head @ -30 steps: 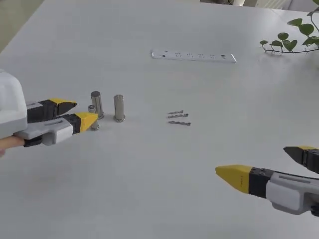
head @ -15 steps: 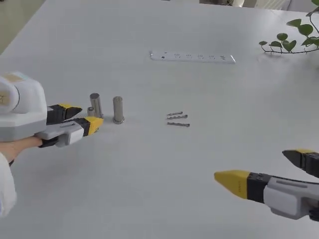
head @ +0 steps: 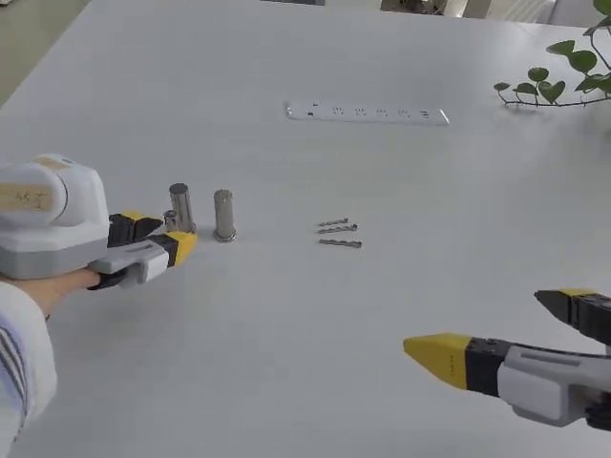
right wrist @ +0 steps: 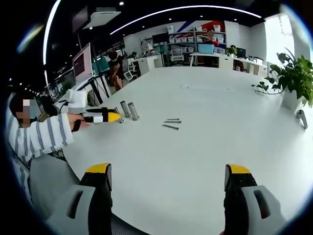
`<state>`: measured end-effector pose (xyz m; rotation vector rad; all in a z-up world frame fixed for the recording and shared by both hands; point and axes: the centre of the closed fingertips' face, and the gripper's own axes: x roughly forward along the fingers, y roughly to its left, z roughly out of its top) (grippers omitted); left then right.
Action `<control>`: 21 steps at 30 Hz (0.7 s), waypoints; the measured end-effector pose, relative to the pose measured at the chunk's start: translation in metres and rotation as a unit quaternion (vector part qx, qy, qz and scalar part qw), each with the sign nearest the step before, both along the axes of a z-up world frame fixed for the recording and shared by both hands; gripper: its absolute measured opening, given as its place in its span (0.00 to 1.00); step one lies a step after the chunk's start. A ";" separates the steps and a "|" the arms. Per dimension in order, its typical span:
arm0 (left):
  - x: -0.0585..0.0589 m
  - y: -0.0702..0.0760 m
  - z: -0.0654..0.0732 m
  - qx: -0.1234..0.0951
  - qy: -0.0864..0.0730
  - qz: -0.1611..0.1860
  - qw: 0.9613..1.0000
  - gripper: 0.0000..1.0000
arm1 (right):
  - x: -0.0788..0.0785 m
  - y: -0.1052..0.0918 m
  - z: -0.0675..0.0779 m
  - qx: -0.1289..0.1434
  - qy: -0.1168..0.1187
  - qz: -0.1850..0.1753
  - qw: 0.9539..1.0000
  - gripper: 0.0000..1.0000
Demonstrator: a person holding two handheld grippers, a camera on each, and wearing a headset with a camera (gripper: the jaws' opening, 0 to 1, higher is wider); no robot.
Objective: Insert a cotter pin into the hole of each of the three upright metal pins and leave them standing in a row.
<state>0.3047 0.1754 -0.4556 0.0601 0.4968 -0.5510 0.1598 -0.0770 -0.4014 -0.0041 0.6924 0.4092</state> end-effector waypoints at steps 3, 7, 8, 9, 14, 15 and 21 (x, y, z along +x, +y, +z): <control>0.001 0.000 -0.001 0.000 0.002 0.002 1.000 0.23 | 0.001 0.002 0.000 0.000 0.000 0.001 1.000 0.95; 0.004 0.001 -0.003 0.002 0.002 0.008 1.000 0.22 | 0.001 0.004 0.000 0.001 0.001 0.004 1.000 0.95; 0.005 0.002 -0.004 0.002 0.004 0.013 1.000 0.22 | 0.002 0.004 -0.001 0.000 0.001 0.005 1.000 0.95; 0.005 0.003 -0.004 0.002 0.004 0.015 1.000 0.22 | 0.002 0.005 -0.001 0.000 0.003 0.006 1.000 0.95; 0.006 0.003 -0.006 0.001 0.006 0.015 1.000 0.17 | 0.002 0.005 -0.001 -0.001 0.003 0.008 1.000 0.95; 0.006 0.003 -0.006 0.001 0.005 0.014 1.000 0.16 | 0.002 0.005 -0.001 -0.001 0.003 0.008 1.000 0.95; 0.005 0.000 -0.008 -0.001 0.010 0.012 1.000 0.08 | 0.001 0.005 -0.001 0.001 0.005 0.007 1.000 0.94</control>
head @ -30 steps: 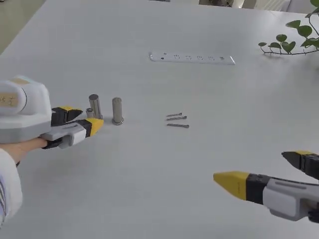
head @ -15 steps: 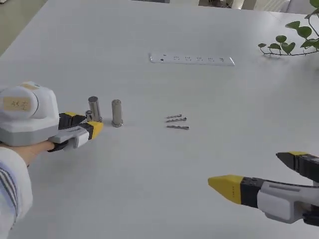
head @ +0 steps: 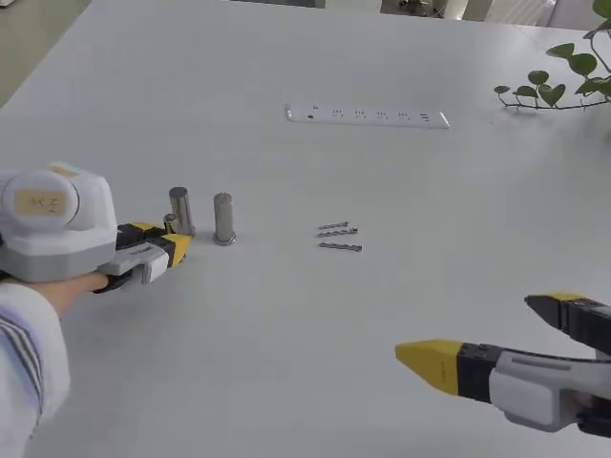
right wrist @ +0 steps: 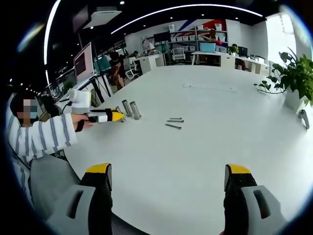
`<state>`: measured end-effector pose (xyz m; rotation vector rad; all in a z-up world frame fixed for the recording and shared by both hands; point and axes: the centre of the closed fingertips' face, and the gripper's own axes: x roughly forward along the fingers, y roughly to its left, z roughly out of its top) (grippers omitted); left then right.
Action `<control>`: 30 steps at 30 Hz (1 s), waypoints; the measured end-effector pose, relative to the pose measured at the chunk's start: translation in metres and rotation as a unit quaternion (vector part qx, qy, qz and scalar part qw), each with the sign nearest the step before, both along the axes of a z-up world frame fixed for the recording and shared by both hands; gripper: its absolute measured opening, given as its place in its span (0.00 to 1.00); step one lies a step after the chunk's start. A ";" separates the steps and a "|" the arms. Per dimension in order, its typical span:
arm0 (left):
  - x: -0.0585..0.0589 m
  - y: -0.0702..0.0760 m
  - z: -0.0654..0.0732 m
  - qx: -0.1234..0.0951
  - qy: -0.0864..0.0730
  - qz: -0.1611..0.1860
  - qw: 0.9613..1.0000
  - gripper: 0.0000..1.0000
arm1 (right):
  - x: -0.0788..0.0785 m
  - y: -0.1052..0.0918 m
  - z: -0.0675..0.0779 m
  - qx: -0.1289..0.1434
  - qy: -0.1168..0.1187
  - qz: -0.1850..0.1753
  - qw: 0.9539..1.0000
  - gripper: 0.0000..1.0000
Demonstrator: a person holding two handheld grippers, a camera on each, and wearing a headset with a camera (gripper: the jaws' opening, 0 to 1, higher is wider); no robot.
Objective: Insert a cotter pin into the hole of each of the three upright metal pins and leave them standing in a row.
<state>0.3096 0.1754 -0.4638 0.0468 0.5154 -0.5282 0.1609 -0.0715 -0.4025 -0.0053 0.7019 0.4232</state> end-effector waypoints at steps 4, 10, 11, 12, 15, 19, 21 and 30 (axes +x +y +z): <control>0.000 -0.001 -0.002 0.010 -0.003 -0.001 1.000 0.06 | -0.001 0.000 0.000 -0.001 0.000 0.001 1.000 0.94; 0.001 0.000 -0.002 0.010 -0.003 0.000 1.000 0.06 | -0.001 -0.002 -0.002 0.001 0.002 -0.003 1.000 0.94; 0.001 0.000 -0.002 0.005 0.002 0.002 1.000 0.06 | -0.001 -0.002 -0.002 0.000 0.002 -0.003 1.000 0.94; 0.001 0.001 -0.002 0.003 0.004 0.005 1.000 0.06 | 0.000 -0.003 -0.002 -0.001 0.002 -0.003 1.000 0.94; 0.001 0.004 -0.002 0.018 0.001 0.009 1.000 0.05 | 0.000 -0.003 -0.001 -0.001 0.001 -0.004 1.000 0.94; 0.000 0.006 -0.002 0.012 0.010 0.014 1.000 0.05 | 0.000 -0.003 -0.002 0.000 0.002 -0.004 1.000 0.94; -0.001 0.007 -0.003 0.017 0.010 0.012 1.000 0.05 | 0.000 -0.002 -0.004 -0.002 0.003 -0.003 1.000 0.94; -0.006 0.008 -0.003 0.022 0.013 0.010 1.000 0.05 | 0.000 -0.001 -0.003 -0.005 0.001 0.000 1.000 0.94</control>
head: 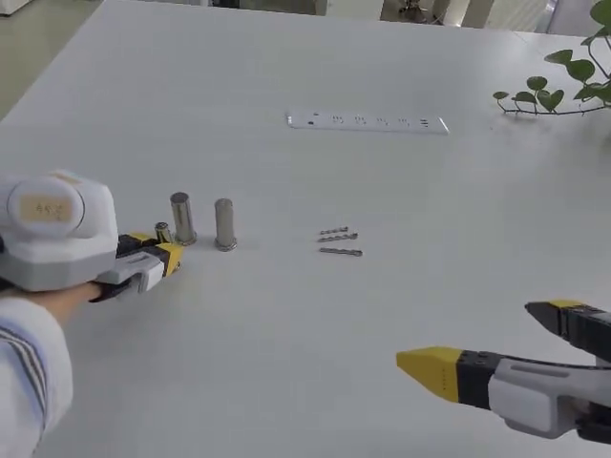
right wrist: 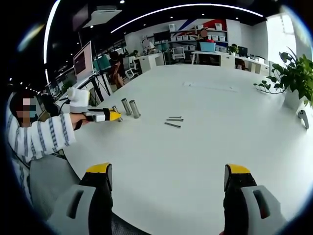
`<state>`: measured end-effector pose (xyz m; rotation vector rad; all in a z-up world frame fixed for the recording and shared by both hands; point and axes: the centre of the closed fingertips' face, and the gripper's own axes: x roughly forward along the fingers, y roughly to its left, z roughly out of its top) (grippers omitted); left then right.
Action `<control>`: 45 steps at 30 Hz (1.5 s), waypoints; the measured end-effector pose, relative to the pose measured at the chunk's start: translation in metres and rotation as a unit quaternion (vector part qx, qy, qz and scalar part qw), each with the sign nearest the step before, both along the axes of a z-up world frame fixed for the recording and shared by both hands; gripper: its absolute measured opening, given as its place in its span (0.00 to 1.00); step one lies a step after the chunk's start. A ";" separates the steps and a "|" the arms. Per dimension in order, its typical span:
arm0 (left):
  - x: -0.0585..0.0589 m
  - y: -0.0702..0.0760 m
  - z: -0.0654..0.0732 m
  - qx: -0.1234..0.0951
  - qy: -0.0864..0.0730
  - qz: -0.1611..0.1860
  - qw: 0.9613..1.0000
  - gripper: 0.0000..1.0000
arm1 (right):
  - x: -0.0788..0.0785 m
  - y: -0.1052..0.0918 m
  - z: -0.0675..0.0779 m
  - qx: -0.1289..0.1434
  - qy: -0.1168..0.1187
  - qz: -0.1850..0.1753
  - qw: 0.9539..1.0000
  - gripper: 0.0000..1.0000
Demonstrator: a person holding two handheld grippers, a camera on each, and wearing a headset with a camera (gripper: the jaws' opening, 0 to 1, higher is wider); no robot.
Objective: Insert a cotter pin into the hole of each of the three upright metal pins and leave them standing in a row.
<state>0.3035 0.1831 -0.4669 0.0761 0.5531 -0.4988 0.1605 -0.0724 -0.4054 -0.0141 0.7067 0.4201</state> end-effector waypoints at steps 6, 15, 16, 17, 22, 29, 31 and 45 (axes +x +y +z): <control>-0.004 0.001 0.002 -0.017 0.005 0.013 1.000 0.05 | -0.001 -0.001 0.001 0.002 -0.001 0.000 1.000 0.94; -0.008 -0.004 0.018 -0.044 -0.004 0.013 0.999 0.05 | 0.000 0.002 0.006 0.013 -0.008 0.001 1.000 0.93; -0.009 -0.004 0.019 -0.043 -0.005 0.012 0.999 0.05 | 0.001 0.003 0.007 0.018 -0.010 0.000 1.000 0.93; -0.009 -0.004 0.019 -0.042 -0.006 0.012 0.999 0.05 | 0.001 0.003 0.007 0.019 -0.010 0.000 1.000 0.93; -0.013 -0.007 0.025 -0.039 -0.011 0.004 0.999 0.05 | 0.003 0.003 0.010 0.025 -0.018 -0.004 1.000 0.94; -0.017 -0.016 0.038 -0.047 -0.019 -0.008 0.999 0.05 | 0.005 0.003 0.012 0.027 -0.023 -0.004 0.999 0.94; -0.017 -0.019 0.042 -0.049 -0.021 -0.013 0.999 0.05 | 0.005 0.003 0.012 0.026 -0.022 -0.002 0.999 0.93; -0.032 -0.049 0.061 -0.046 -0.036 -0.070 0.996 0.05 | 0.005 0.002 0.013 0.029 -0.026 -0.004 0.999 0.93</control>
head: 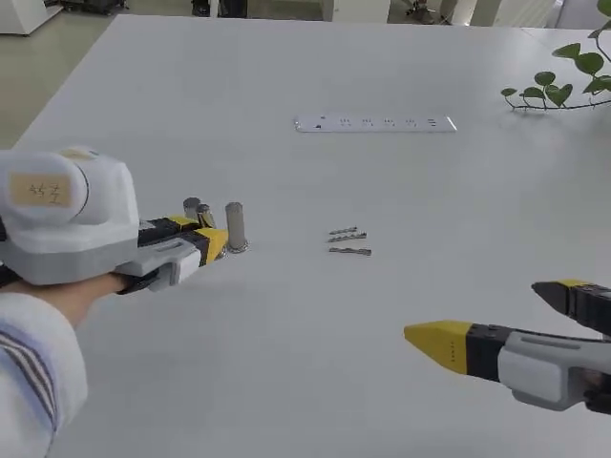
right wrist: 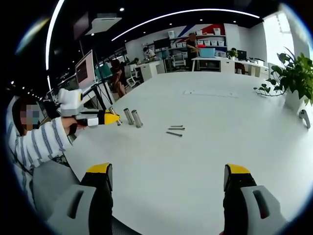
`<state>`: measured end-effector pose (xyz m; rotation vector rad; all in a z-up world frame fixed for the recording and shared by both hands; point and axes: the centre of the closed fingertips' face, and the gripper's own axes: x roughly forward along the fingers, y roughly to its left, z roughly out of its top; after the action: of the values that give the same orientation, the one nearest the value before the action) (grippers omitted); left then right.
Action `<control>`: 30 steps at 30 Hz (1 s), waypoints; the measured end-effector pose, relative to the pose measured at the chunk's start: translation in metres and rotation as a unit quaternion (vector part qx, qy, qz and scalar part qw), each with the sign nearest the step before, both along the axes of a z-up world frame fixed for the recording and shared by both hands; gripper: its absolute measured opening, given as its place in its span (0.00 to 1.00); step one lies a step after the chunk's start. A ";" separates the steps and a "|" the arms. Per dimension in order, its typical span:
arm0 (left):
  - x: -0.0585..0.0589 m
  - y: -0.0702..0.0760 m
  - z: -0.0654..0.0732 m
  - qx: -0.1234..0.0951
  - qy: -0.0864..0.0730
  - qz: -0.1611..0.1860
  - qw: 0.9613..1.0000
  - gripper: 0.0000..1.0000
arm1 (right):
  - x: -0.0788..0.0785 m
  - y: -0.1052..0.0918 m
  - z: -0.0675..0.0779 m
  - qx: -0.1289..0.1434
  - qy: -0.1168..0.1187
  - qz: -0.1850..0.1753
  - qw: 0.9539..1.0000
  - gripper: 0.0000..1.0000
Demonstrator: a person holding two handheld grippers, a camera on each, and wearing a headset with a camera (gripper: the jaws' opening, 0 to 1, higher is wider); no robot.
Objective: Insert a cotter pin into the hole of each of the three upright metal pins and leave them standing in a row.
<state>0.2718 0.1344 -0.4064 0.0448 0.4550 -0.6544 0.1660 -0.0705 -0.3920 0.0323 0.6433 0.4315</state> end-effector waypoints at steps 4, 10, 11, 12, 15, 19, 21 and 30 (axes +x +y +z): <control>-0.007 -0.009 0.000 0.002 -0.003 -0.018 1.000 0.05 | 0.001 0.002 0.002 0.005 -0.002 0.001 1.000 0.93; -0.019 -0.020 -0.005 0.001 -0.002 -0.046 0.999 0.05 | 0.004 0.006 0.005 0.005 -0.006 0.007 1.000 0.93; -0.020 -0.022 -0.004 -0.004 -0.003 -0.050 0.999 0.05 | 0.004 0.007 0.006 0.006 -0.007 0.007 1.000 0.93; -0.021 -0.023 -0.003 -0.007 -0.004 -0.051 0.999 0.05 | 0.004 0.008 0.007 0.007 -0.008 0.007 1.000 0.93; -0.024 -0.026 0.000 -0.022 -0.003 -0.057 0.998 0.05 | 0.005 0.010 0.008 0.007 -0.009 0.010 1.000 0.93; -0.028 -0.030 0.005 -0.028 -0.008 -0.073 0.997 0.05 | 0.003 0.012 0.007 0.004 -0.007 0.015 1.000 0.93; -0.029 -0.031 0.008 -0.034 -0.011 -0.076 0.996 0.05 | 0.003 0.012 0.007 0.005 -0.007 0.014 1.000 0.93; -0.041 -0.034 0.013 -0.032 -0.017 -0.111 0.993 0.05 | 0.004 0.013 0.010 0.003 -0.013 0.013 1.000 0.93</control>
<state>0.2308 0.1000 -0.3939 0.0467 0.3989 -0.8846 0.1702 -0.0579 -0.3823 0.0247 0.6170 0.4579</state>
